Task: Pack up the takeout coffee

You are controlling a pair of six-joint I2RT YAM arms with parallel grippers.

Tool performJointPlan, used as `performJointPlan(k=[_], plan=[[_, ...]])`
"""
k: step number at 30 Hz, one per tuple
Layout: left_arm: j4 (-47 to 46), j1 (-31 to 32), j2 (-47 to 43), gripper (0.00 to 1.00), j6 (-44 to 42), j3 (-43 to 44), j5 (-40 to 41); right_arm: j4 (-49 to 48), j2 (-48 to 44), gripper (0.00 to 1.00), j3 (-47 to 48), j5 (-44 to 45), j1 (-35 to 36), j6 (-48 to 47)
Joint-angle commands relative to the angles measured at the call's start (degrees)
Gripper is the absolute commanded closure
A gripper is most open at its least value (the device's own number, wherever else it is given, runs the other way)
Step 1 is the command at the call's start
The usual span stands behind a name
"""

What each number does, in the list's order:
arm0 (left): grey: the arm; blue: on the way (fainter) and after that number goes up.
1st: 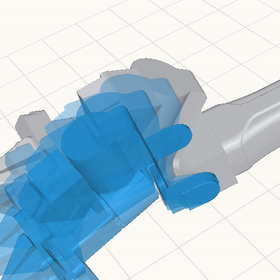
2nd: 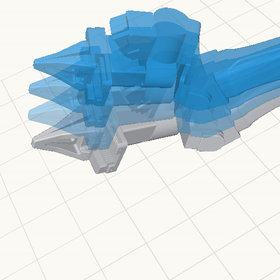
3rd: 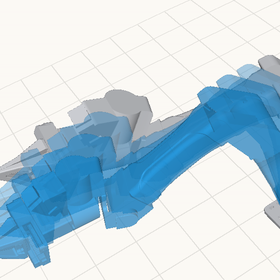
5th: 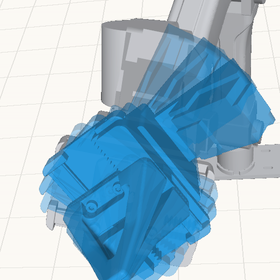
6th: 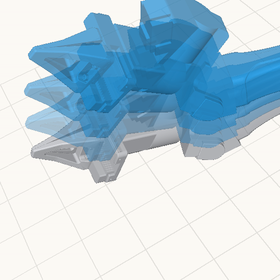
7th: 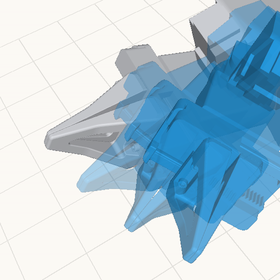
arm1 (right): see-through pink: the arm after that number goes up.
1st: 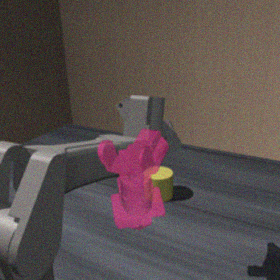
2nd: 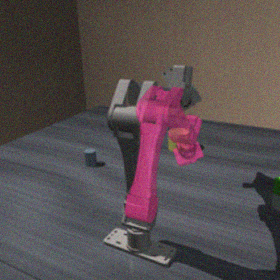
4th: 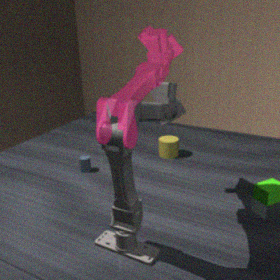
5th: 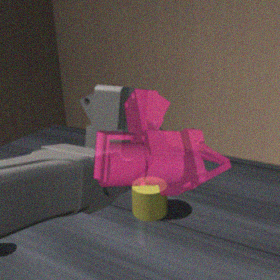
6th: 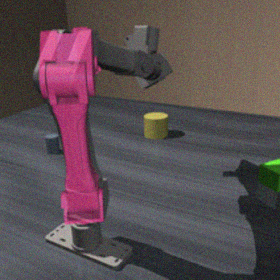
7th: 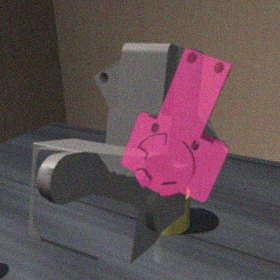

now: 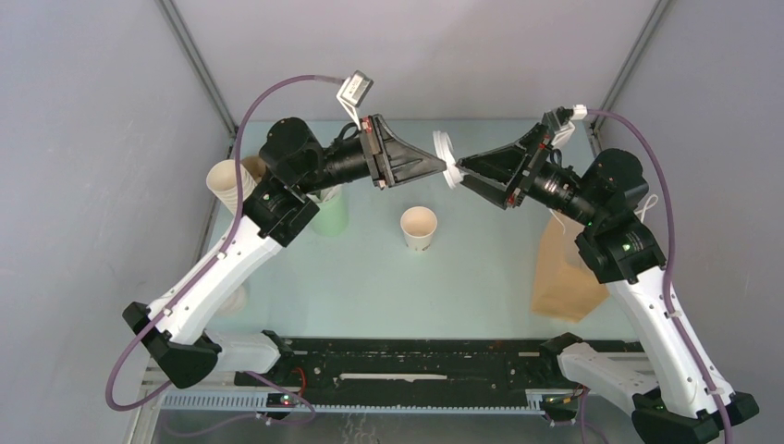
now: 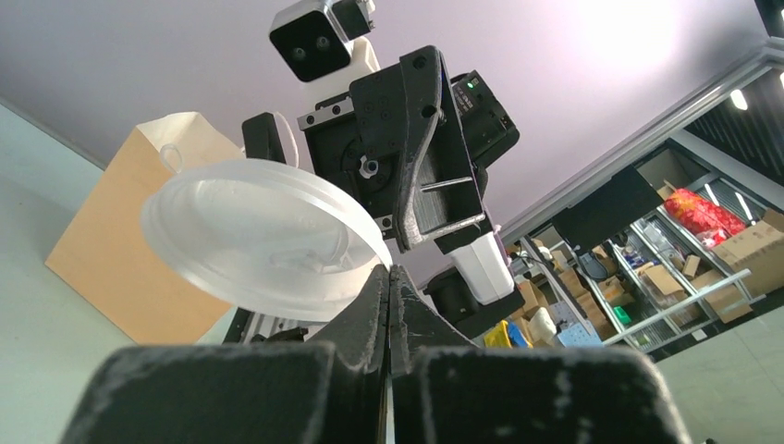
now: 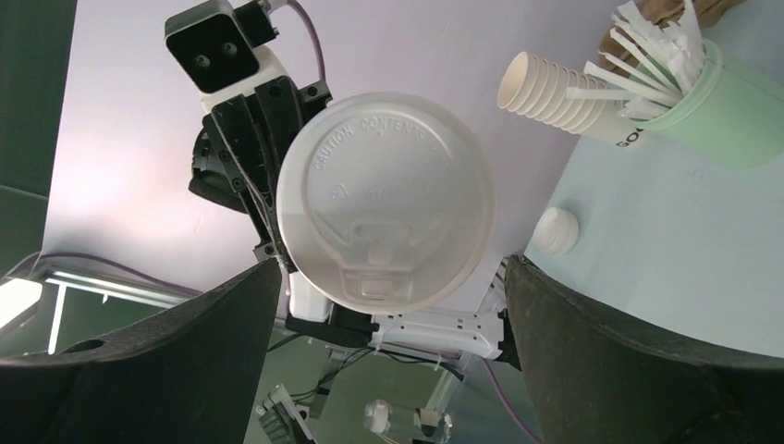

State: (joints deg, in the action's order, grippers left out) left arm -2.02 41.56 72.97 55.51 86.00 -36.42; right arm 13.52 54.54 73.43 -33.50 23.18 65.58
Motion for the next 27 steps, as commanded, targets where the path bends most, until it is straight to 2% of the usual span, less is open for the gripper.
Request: performJointPlan(k=[1,19,27], plan=[[0.08,0.00,-0.81,1.00,-1.31,0.58,-3.41,-4.22,0.13,0.00,0.23,0.04,0.88,1.51],[4.00,0.16,-0.54,1.00,-3.90,1.63,-3.34,-3.24,1.57,0.04,0.29,1.02,2.40,1.40],[4.30,0.17,-0.67,1.00,-3.83,1.81,-2.07,-2.80,1.58,0.12,0.23,1.32,2.77,0.69]])
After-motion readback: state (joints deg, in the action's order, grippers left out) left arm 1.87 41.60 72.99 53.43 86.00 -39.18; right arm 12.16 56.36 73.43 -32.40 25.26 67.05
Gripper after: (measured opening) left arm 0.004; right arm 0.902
